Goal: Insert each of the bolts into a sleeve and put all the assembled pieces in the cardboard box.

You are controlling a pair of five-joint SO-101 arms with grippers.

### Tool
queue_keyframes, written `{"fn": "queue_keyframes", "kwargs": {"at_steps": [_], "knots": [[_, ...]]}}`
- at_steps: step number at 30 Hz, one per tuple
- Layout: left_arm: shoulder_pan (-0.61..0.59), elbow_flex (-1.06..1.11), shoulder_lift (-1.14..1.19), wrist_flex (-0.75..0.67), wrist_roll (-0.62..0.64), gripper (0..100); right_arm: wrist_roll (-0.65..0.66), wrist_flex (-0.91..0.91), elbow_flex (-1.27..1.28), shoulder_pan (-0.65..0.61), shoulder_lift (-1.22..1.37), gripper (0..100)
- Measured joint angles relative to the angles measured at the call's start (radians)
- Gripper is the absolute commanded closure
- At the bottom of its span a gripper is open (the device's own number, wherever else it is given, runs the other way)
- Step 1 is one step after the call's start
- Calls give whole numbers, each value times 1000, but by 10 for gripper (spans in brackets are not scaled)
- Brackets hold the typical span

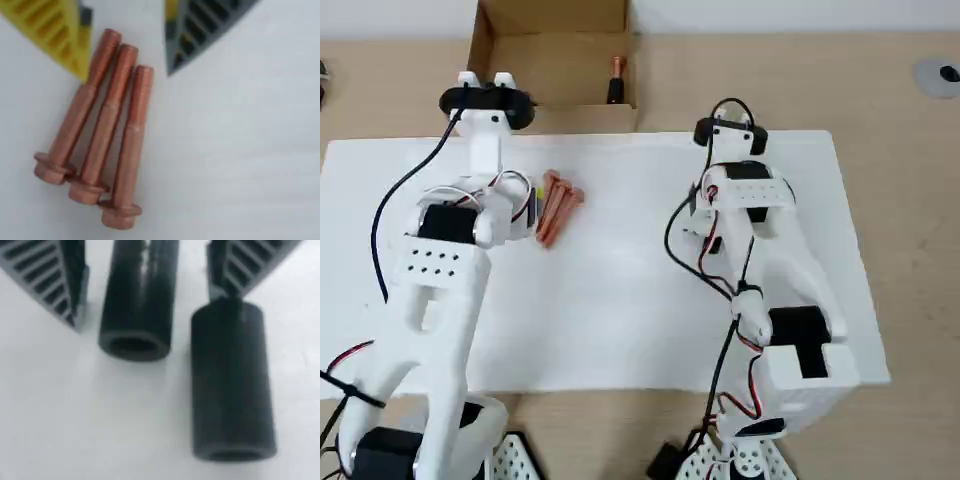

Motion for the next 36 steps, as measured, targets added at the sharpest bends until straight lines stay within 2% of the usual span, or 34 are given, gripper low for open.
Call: {"fn": "queue_keyframes", "kwargs": {"at_steps": [16,26,32,36], "knots": [[0,0,-232,147,-37,879,9,31,-11,25,8,979],[0,15,-313,180,-61,879,25,60,-28,25,14,988],[0,155,-304,15,-51,878,95,170,-83,17,20,988],[-23,176,-195,-126,-8,878,103,227,-147,34,21,988]]}}
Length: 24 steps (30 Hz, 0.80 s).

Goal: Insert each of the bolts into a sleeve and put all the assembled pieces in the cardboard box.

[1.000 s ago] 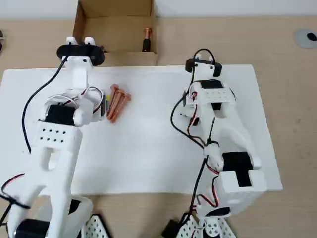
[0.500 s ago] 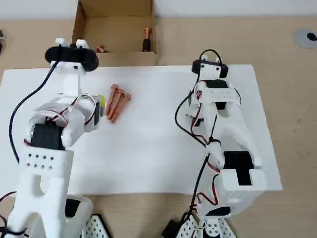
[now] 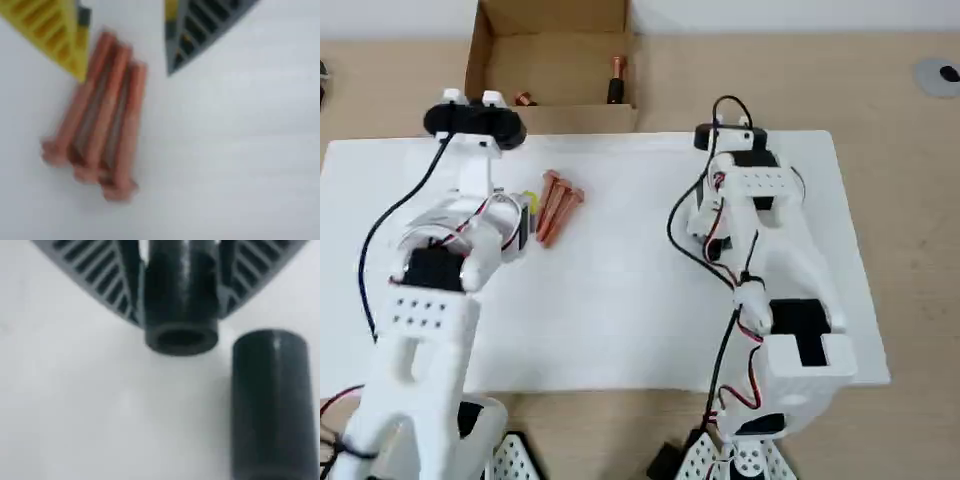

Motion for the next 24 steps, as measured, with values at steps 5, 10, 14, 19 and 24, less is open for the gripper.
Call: {"fn": "queue_keyframes", "kwargs": {"at_steps": [5,10,14,19,24], "knots": [[-40,-52,207,-66,34,878,8,29,-26,17,-43,988],[-38,-204,400,-74,40,878,14,29,-25,17,-180,988],[-14,-316,534,-74,40,878,57,29,28,-3,-287,988],[26,-399,663,-71,32,878,69,29,98,-26,-400,988],[48,-460,746,-2,-11,878,69,29,98,-29,-480,988]]}}
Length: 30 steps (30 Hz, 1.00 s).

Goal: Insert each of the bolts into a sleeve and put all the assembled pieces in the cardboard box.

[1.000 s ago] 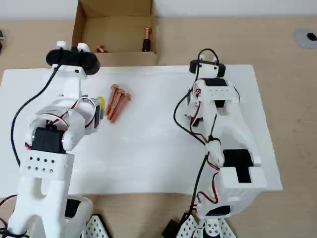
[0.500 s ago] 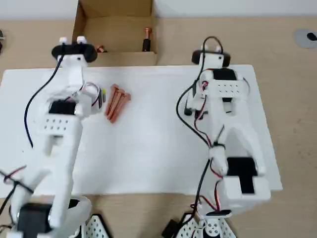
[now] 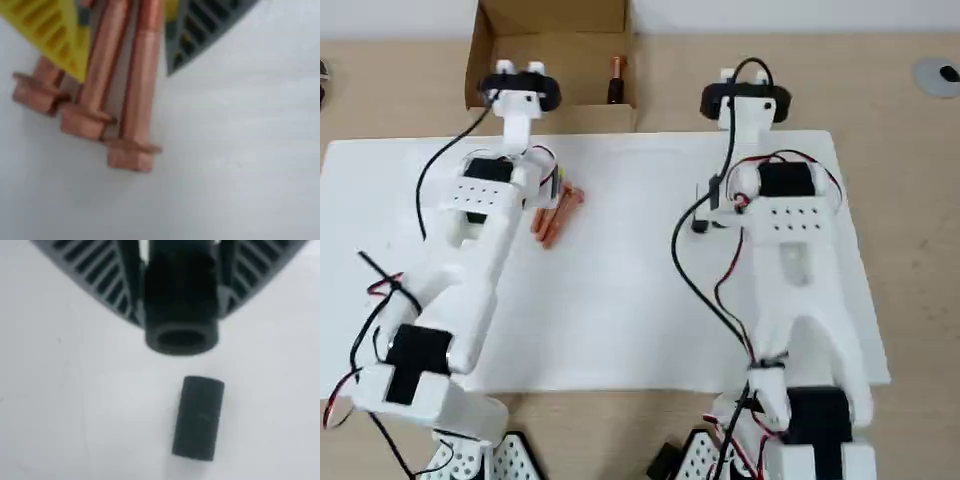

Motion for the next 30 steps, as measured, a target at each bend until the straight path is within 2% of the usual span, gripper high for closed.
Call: {"fn": "queue_keyframes", "kwargs": {"at_steps": [15,22,30], "knots": [[-14,-203,209,176,-41,867,29,0,0,0,-31,988],[-20,-262,235,178,-46,867,29,0,0,0,-31,988],[-20,-279,285,133,-115,867,29,0,0,0,-31,988]]}}
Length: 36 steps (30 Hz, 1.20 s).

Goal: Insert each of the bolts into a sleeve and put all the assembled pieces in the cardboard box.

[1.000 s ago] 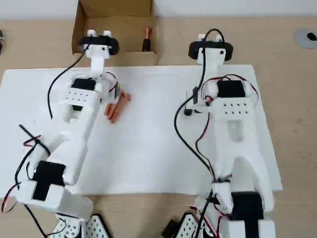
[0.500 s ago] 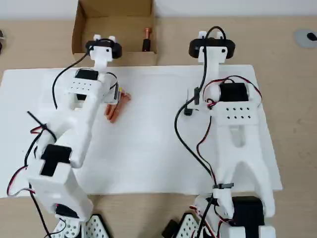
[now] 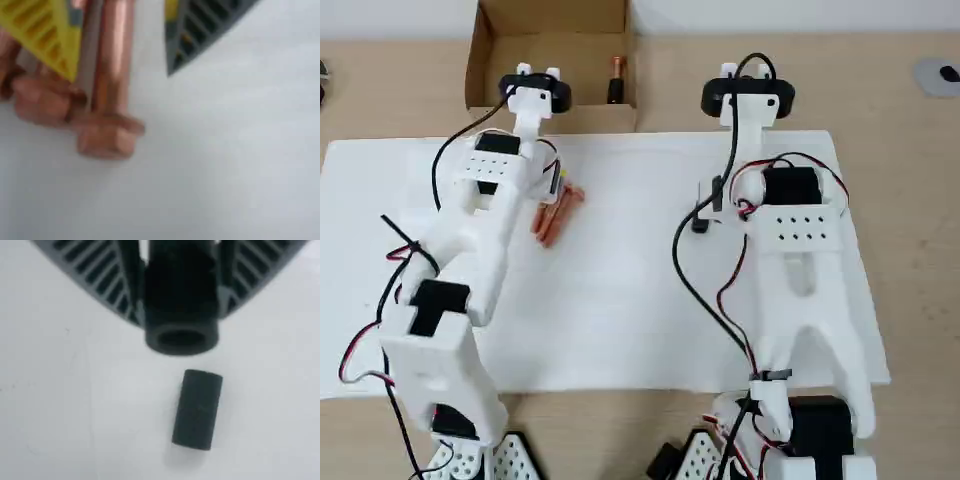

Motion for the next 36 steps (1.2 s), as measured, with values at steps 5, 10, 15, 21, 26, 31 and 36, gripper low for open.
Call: {"fn": "queue_keyframes", "kwargs": {"at_steps": [5,10,15,21,26,31,36], "knots": [[-3,-54,84,-8,-5,867,0,0,0,0,0,988],[-3,-121,141,-8,-5,867,0,0,0,0,0,988],[-3,-158,180,-6,-5,870,0,0,0,0,0,988],[3,-167,190,-3,-3,954,0,0,0,0,0,988],[6,-186,193,43,-25,988,2,0,0,0,0,988],[5,-193,193,98,-38,987,2,0,0,0,0,988],[-5,-190,170,127,15,987,2,0,0,0,0,988]]}}
